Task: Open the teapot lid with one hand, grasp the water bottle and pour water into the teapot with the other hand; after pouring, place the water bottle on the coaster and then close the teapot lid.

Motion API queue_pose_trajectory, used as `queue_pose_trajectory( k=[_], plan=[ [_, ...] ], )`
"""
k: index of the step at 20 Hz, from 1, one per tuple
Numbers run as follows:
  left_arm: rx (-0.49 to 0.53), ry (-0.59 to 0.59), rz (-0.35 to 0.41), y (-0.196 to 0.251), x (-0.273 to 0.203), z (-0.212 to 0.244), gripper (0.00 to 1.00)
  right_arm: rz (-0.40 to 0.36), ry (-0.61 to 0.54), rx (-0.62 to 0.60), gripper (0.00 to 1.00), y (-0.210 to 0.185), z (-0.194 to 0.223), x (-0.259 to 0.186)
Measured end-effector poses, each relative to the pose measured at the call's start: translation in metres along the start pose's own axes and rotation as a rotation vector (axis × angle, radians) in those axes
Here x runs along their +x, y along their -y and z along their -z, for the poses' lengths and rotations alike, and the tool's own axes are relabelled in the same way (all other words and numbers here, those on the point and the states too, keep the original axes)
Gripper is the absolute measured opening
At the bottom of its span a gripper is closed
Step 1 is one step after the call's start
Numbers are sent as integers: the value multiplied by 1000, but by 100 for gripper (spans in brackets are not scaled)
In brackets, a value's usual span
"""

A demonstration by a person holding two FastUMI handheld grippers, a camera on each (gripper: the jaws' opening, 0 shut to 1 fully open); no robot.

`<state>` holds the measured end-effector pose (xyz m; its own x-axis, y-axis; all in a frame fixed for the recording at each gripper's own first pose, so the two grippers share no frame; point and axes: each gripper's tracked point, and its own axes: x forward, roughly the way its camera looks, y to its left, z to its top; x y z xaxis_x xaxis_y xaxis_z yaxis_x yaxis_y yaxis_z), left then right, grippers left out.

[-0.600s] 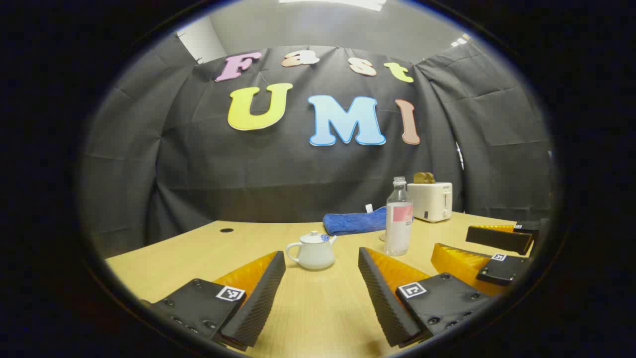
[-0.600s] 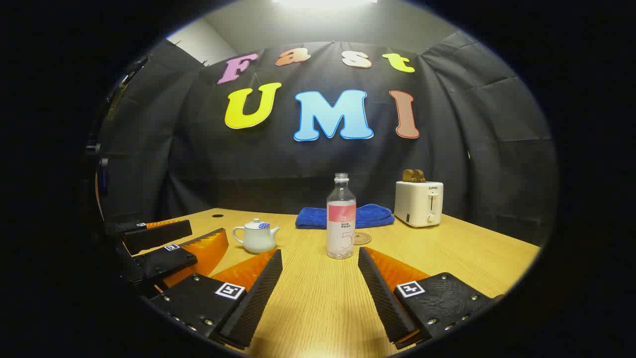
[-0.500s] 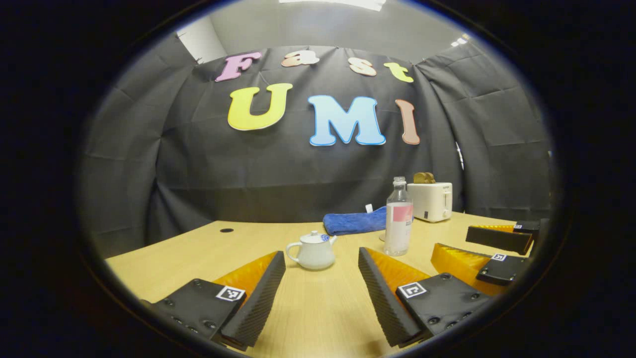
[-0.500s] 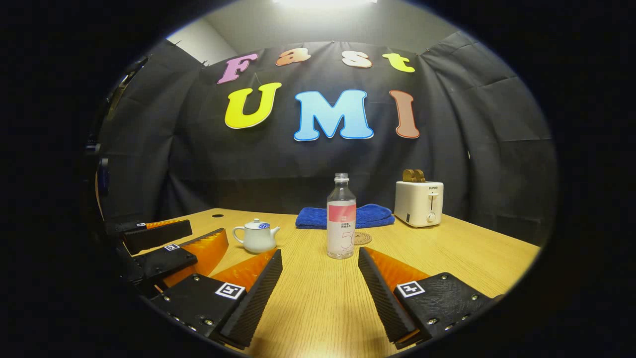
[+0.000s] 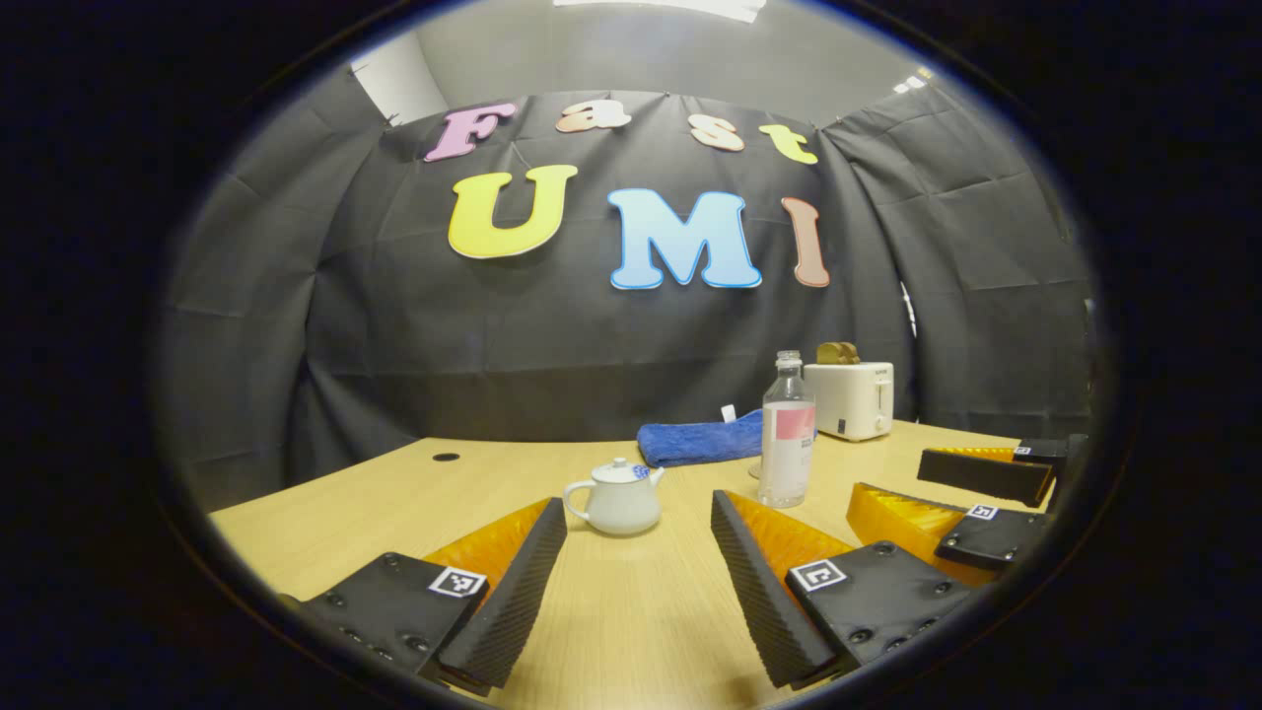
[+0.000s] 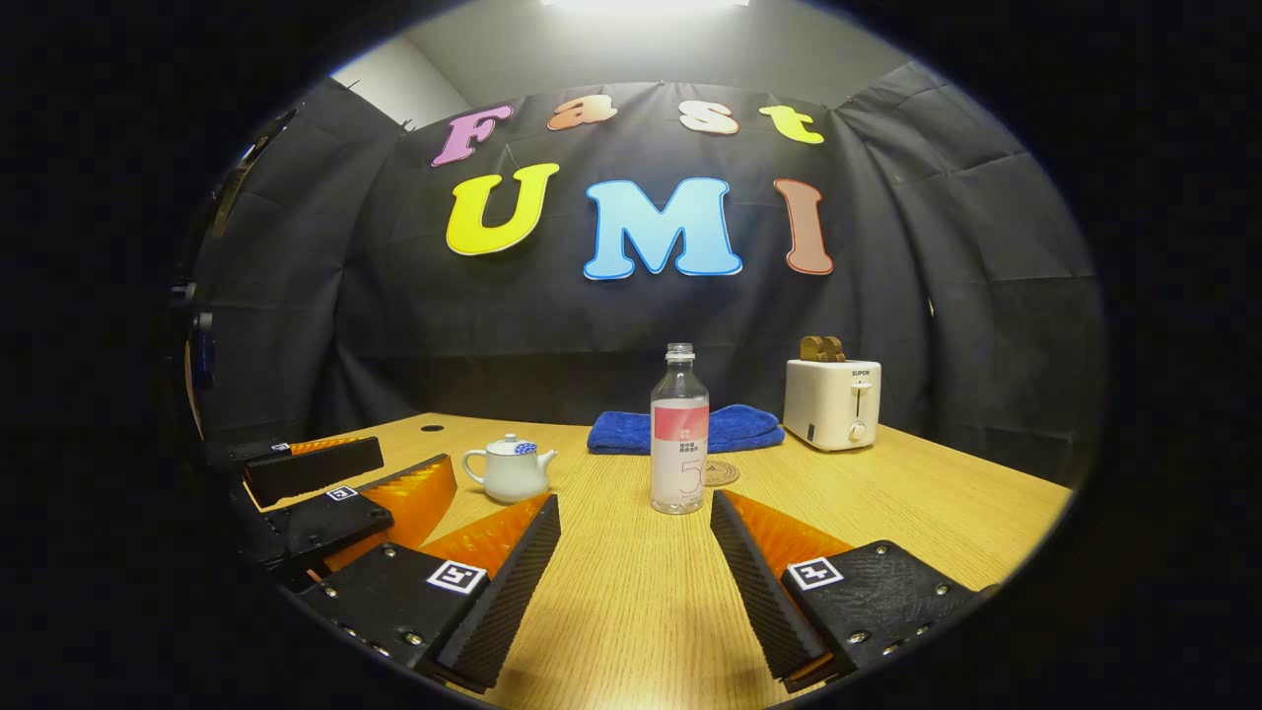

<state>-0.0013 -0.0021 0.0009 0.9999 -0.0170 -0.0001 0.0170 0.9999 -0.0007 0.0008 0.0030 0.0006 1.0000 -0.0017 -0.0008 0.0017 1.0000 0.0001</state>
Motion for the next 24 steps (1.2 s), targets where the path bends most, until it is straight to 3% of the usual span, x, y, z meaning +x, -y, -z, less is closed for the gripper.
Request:
queue_pose_trajectory(
  k=[12,19,21,24],
  plan=[
    [0,-1,-4,0,0,0,100,-45,1,-2,95,-7,0,-1],
    [4,-7,-71,-8,3,1,100,-41,0,-3,95,-5,2,1],
    [0,3,-15,2,3,0,100,-47,5,-1,95,-7,1,1],
    [-1,5,8,1,3,0,100,-28,5,-3,95,-7,-1,6]
  ],
)
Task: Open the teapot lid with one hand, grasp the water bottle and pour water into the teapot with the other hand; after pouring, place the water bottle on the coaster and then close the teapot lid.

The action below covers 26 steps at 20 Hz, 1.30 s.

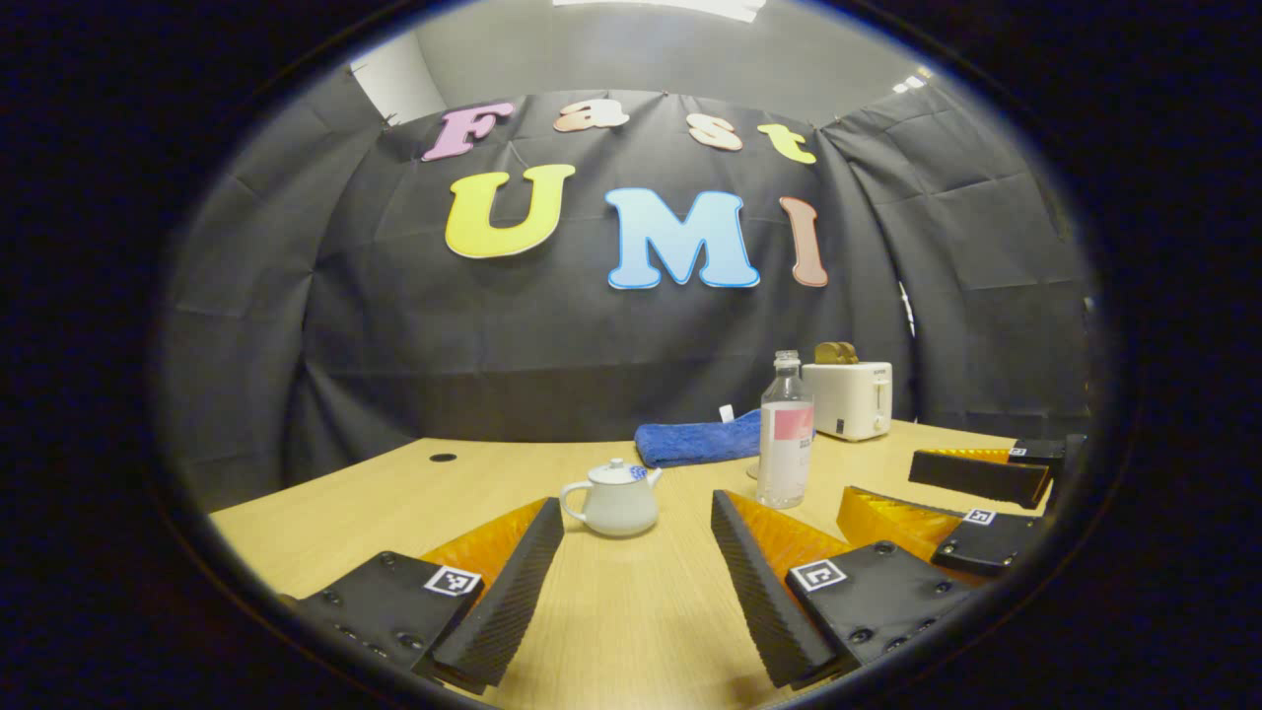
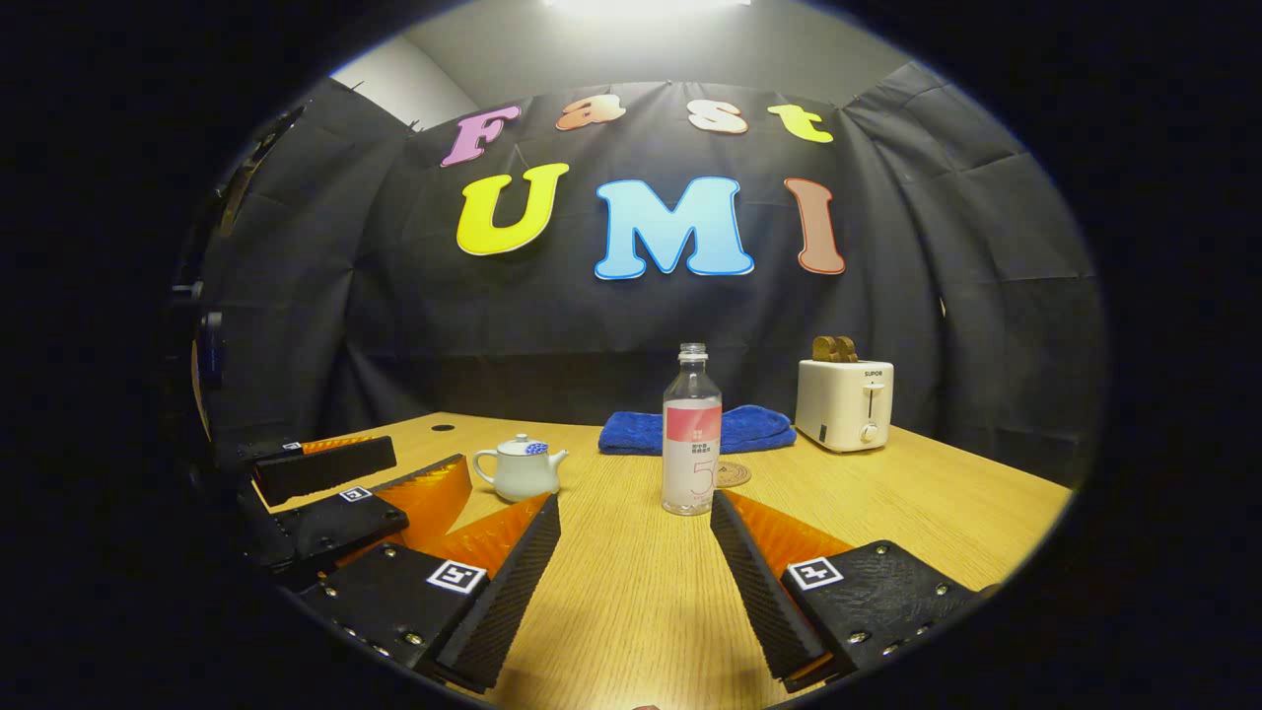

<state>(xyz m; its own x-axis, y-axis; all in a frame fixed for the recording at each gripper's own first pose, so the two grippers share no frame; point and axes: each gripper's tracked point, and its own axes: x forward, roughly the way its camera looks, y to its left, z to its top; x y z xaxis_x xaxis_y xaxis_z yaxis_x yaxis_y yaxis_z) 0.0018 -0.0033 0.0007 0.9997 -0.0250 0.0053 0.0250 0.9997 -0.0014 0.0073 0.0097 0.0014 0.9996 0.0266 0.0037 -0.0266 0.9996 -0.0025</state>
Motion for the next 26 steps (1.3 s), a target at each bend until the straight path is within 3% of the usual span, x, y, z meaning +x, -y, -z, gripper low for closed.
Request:
queue_pose_trajectory(
  k=[9,17,26],
  plan=[
    [-51,-46,9,-30,72,1,100,61,3,-42,95,21,-23,60],
    [-47,-77,78,-27,128,-5,100,93,-37,-31,95,33,-41,123],
    [-78,-90,125,-14,179,3,100,173,-118,26,95,59,-17,166]
  ],
)
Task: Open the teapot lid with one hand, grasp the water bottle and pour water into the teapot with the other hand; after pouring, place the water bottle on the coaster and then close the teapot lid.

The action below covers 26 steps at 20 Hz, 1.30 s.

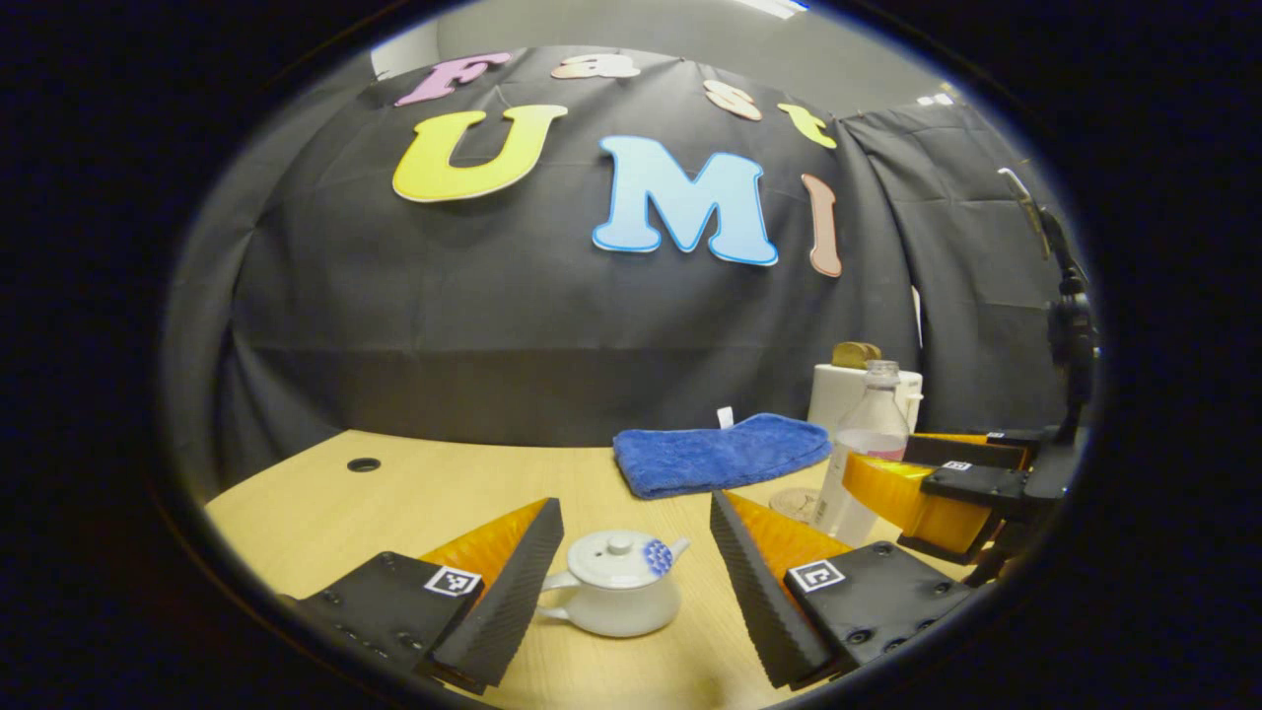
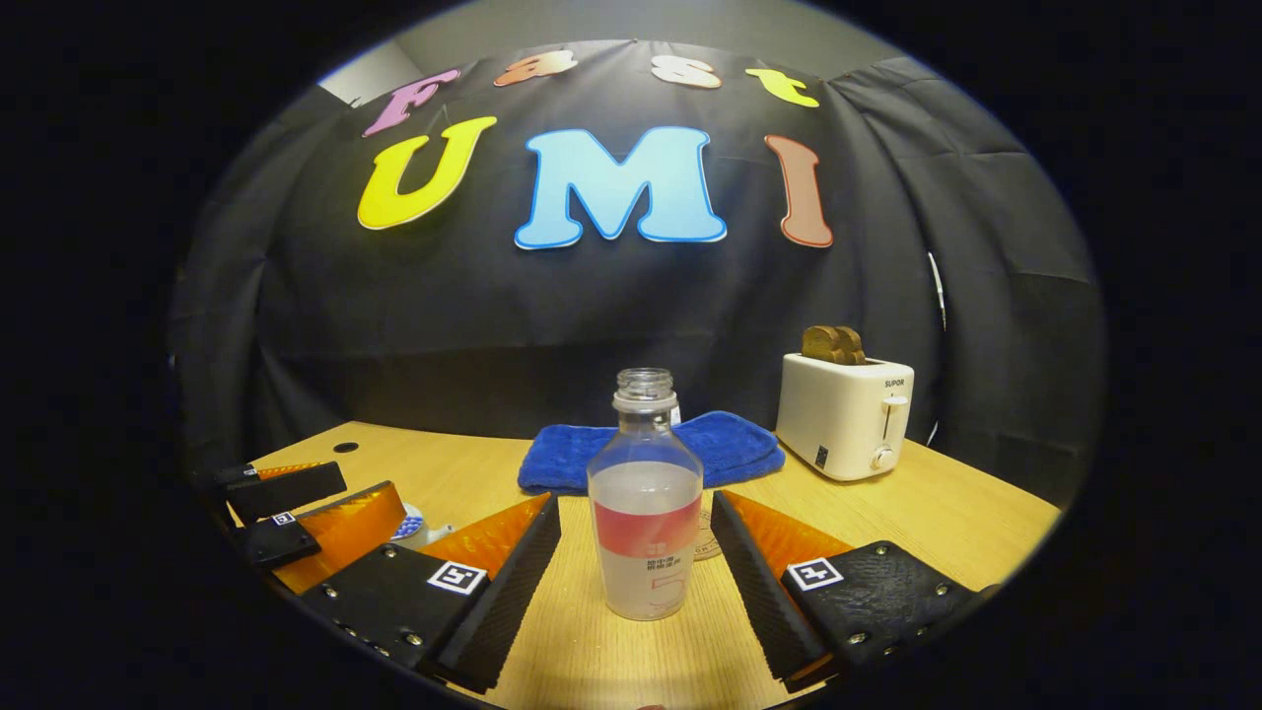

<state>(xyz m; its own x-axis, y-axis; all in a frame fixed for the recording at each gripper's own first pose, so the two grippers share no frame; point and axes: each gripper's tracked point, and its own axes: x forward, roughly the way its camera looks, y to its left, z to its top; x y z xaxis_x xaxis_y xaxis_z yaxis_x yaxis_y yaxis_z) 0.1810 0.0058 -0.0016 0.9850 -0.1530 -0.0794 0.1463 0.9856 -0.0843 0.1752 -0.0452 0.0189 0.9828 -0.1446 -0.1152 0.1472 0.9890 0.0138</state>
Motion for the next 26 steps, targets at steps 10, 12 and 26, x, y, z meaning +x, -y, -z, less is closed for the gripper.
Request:
queue_pose_trajectory(
  k=[10,12,26],
  plan=[
    [-7,-9,30,2,19,7,96,21,-63,20,95,9,32,27],
    [4,-14,31,2,20,8,96,20,-56,19,95,9,30,27],
    [50,-63,-11,-6,25,19,34,22,-112,-2,76,8,38,30]
  ],
)
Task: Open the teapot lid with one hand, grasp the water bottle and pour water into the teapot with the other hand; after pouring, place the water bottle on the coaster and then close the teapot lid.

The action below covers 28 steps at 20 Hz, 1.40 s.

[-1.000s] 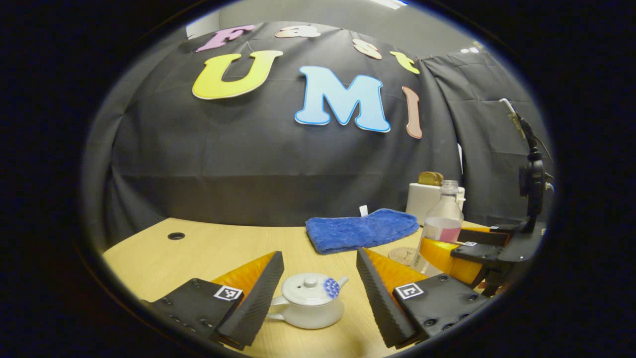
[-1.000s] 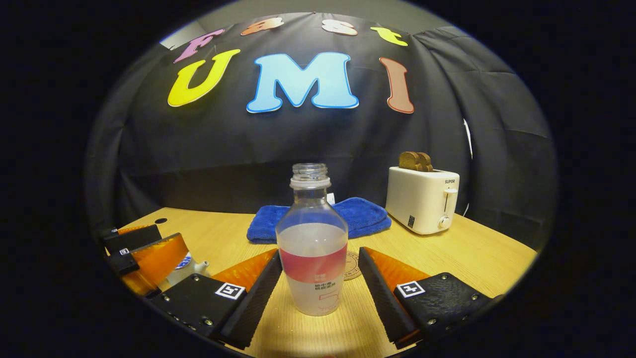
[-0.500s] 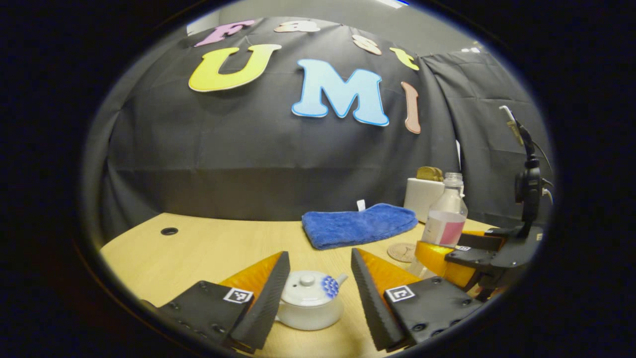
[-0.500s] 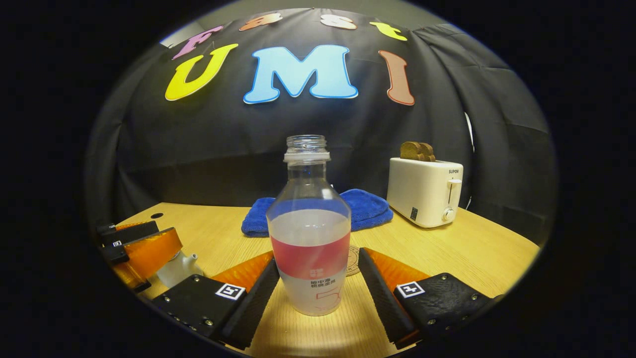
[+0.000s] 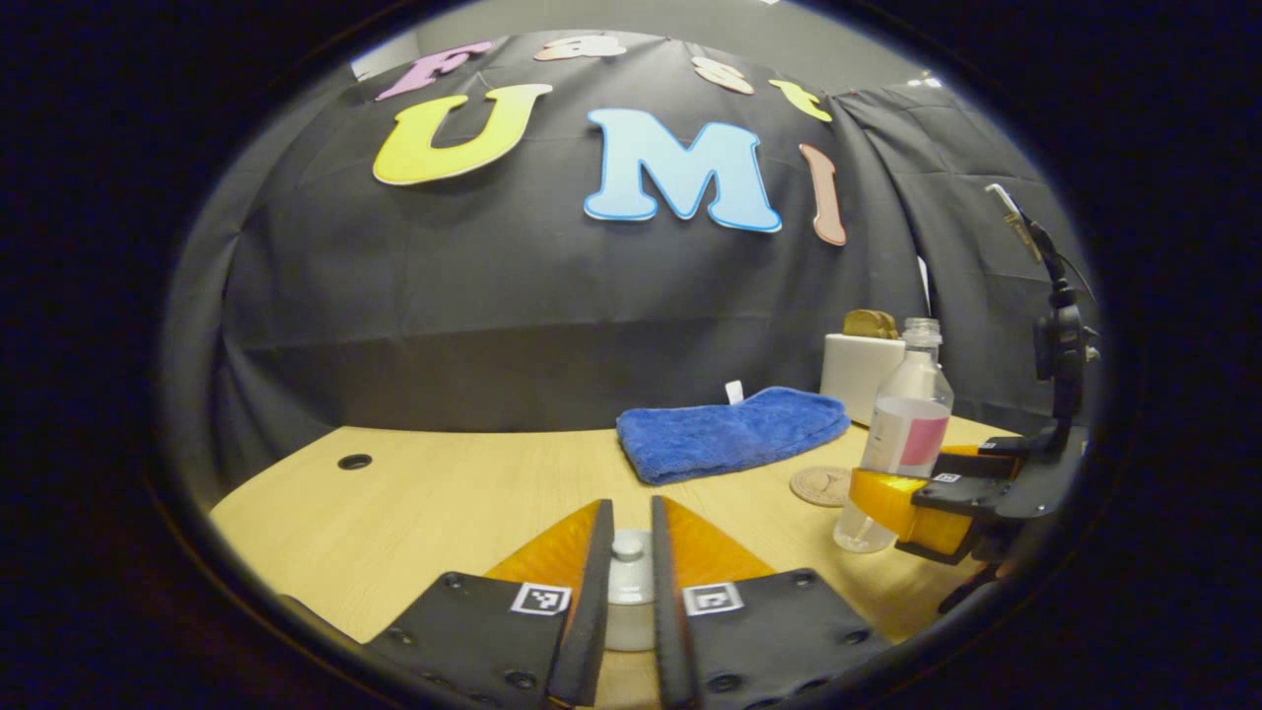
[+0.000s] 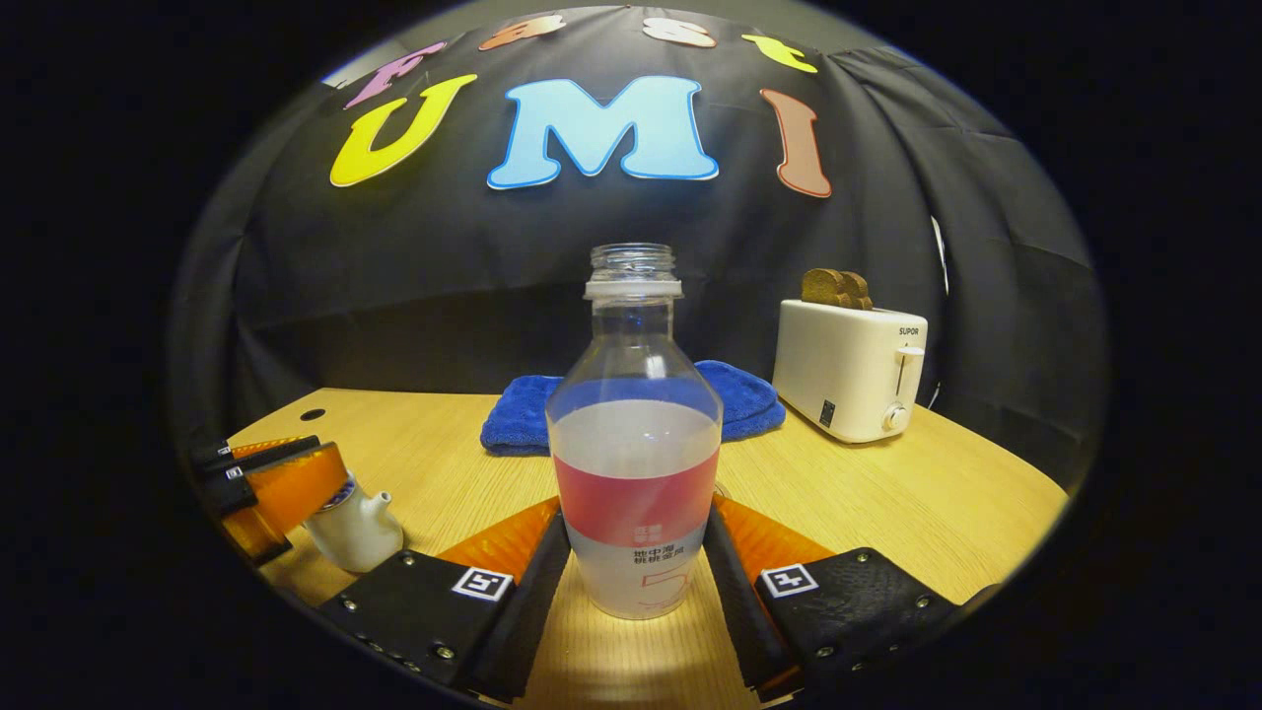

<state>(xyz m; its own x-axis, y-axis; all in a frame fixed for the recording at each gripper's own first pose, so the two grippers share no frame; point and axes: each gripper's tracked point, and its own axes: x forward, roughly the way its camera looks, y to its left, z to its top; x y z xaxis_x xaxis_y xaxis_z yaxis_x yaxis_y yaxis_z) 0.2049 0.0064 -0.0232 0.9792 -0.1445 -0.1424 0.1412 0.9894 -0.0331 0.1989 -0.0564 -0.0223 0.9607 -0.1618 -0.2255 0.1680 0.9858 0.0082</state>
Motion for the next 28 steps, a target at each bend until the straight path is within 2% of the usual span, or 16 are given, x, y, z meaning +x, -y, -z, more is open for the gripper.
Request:
queue_pose_trajectory(
  k=[1,4,5,9,11,12,14,17,20,21,22,25,26,27,28],
  plan=[
    [-6,4,5,1,-1,0,24,0,-1,0,77,0,1,0],
    [-5,-3,3,2,-2,-1,24,0,-2,1,77,-1,0,0],
    [-3,8,-16,-2,-2,-1,19,-1,-2,0,77,0,0,0],
    [-39,19,-3,-3,-3,-1,19,-4,0,0,75,0,1,0],
    [-53,28,-3,-5,-5,-3,15,-5,-3,3,75,0,1,0],
    [-65,35,1,-6,-6,-5,19,-3,-4,2,75,1,1,0],
    [-89,52,-4,-9,-8,-7,19,5,-2,-6,75,0,1,-1],
    [-89,60,-4,-8,-8,-10,15,2,-4,-12,75,-1,2,-2],
    [-83,77,4,-8,-11,-17,19,-2,-1,-2,75,-1,1,-2],
    [-86,89,3,-10,-13,-20,15,1,0,-9,75,0,1,-2],
    [-90,101,4,-12,-14,-24,19,9,2,-23,75,2,0,-3],
    [-81,110,7,-15,-16,-27,18,43,10,-113,75,5,-1,-5],
    [-81,112,11,-14,-17,-29,15,51,13,-154,75,5,-2,-6],
    [-80,114,15,-15,-18,-30,18,51,11,-194,75,2,-2,-7],
    [-79,115,21,-15,-19,-32,15,50,7,-239,75,0,-2,-8]
  ],
)
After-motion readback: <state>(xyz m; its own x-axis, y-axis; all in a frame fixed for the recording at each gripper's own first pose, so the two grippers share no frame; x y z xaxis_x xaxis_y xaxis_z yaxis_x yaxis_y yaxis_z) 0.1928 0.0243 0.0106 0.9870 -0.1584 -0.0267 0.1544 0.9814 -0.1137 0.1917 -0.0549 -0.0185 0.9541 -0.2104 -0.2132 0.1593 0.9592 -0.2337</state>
